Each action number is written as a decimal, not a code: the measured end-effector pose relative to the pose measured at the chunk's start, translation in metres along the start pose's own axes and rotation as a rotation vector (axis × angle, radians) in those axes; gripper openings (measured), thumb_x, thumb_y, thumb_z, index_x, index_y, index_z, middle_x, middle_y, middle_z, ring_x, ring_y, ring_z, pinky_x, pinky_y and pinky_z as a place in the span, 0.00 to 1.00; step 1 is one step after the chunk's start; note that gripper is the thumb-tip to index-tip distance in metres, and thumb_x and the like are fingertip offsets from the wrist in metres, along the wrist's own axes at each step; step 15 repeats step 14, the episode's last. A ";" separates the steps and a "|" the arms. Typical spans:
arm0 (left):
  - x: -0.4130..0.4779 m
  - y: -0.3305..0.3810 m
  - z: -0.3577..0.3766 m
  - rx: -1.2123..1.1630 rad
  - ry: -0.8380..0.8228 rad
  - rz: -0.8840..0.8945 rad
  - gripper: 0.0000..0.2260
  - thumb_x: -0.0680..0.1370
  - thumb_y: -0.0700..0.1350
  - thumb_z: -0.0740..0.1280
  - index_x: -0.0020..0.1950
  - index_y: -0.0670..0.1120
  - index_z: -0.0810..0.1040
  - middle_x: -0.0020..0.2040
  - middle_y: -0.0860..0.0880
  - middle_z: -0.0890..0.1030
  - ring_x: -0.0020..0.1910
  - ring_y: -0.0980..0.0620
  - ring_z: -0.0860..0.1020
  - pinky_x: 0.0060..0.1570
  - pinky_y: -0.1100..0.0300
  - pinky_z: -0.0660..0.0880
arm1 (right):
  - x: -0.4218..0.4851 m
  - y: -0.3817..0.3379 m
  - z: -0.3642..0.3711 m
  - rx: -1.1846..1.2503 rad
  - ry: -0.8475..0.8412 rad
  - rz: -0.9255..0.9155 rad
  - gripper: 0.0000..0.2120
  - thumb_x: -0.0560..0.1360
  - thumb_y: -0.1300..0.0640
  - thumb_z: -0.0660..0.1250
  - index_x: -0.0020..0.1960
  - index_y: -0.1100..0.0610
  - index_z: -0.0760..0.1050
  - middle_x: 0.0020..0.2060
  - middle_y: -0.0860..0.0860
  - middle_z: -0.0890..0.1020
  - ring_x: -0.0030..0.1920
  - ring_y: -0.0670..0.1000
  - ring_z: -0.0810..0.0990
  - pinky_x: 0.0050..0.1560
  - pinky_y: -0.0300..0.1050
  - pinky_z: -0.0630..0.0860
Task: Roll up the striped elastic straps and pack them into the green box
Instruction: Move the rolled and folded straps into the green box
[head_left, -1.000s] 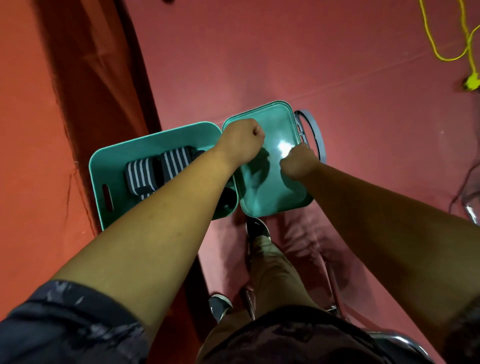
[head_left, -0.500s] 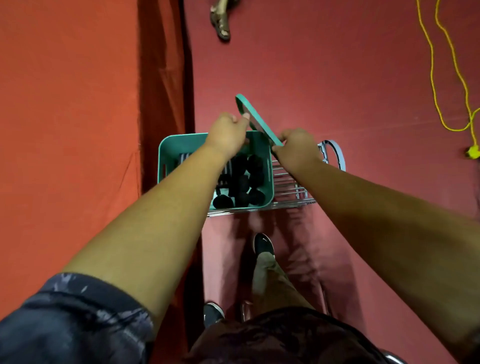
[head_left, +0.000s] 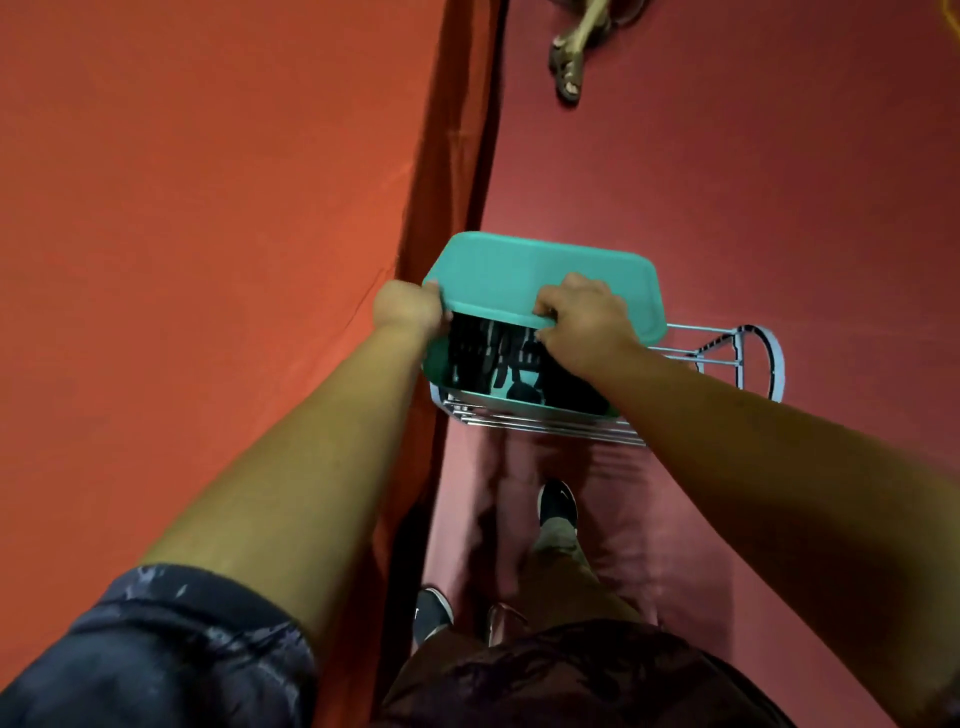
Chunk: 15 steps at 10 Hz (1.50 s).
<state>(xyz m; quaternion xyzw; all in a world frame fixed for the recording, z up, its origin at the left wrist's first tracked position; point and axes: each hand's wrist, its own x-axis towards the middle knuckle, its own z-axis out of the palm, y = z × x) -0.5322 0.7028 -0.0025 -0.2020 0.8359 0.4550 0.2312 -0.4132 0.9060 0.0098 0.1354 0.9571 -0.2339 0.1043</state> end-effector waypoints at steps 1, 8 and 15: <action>0.010 -0.029 -0.008 0.016 -0.045 -0.005 0.04 0.70 0.40 0.65 0.37 0.44 0.79 0.32 0.42 0.84 0.39 0.36 0.87 0.48 0.37 0.86 | -0.005 -0.004 0.013 0.024 -0.065 -0.033 0.11 0.75 0.45 0.76 0.54 0.47 0.81 0.54 0.50 0.78 0.61 0.59 0.75 0.62 0.53 0.69; -0.017 -0.084 0.003 0.467 -0.010 0.097 0.09 0.81 0.37 0.62 0.61 0.43 0.75 0.52 0.44 0.78 0.50 0.41 0.76 0.47 0.53 0.71 | -0.022 0.060 0.049 0.090 -0.039 0.645 0.35 0.79 0.49 0.71 0.78 0.63 0.61 0.73 0.62 0.66 0.71 0.70 0.72 0.68 0.62 0.74; -0.005 -0.094 -0.006 0.598 -0.048 0.059 0.19 0.82 0.49 0.68 0.68 0.39 0.74 0.60 0.38 0.85 0.59 0.36 0.84 0.57 0.49 0.80 | 0.003 0.029 0.050 -0.283 -0.090 0.649 0.36 0.81 0.44 0.69 0.79 0.65 0.63 0.78 0.64 0.62 0.71 0.66 0.70 0.72 0.58 0.69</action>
